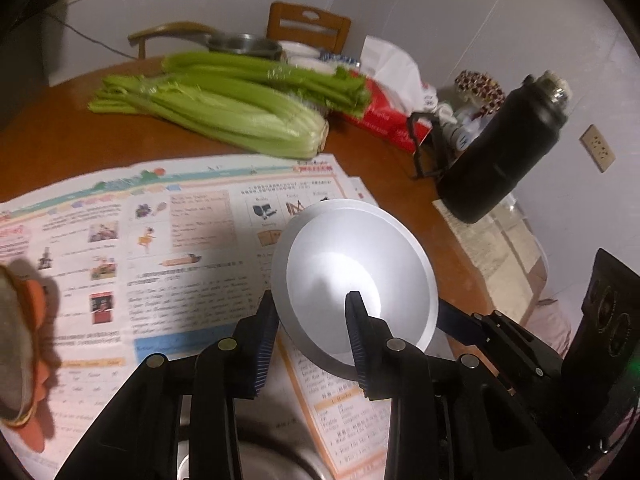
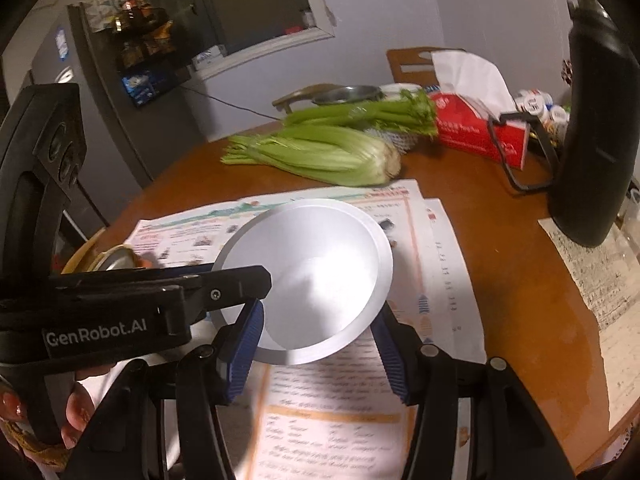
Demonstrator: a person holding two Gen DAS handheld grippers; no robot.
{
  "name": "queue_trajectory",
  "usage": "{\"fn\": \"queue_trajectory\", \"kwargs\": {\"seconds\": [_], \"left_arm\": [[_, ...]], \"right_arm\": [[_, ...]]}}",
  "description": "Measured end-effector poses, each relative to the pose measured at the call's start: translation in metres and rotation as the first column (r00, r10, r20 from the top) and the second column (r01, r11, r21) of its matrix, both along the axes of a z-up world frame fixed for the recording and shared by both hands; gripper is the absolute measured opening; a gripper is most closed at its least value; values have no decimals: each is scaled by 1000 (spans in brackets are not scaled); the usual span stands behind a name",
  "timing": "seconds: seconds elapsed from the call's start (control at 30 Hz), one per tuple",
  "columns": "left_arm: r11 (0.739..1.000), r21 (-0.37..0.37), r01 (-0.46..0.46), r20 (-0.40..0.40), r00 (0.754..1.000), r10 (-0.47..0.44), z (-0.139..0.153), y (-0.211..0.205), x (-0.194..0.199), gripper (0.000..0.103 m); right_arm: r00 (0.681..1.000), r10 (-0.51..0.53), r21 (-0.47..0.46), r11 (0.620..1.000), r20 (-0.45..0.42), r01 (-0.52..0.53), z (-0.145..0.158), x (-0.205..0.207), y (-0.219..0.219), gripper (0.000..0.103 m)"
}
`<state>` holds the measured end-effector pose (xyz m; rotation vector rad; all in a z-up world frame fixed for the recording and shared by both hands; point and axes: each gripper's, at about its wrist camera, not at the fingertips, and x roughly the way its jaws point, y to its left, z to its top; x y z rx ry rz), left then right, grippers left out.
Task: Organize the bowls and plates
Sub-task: 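Carry the white bowl with the left tool over the steel bowl and lower it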
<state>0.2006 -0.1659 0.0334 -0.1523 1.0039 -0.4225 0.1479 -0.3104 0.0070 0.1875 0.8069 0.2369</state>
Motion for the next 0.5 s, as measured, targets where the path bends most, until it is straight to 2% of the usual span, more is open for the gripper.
{"fn": "queue_trajectory", "kwargs": {"seconds": [0.5], "left_arm": [[998, -16, -62, 143, 988, 63, 59, 54, -69, 36]], "right_arm": [[989, 91, -20, 996, 116, -89, 62, -55, 52, 56]]}}
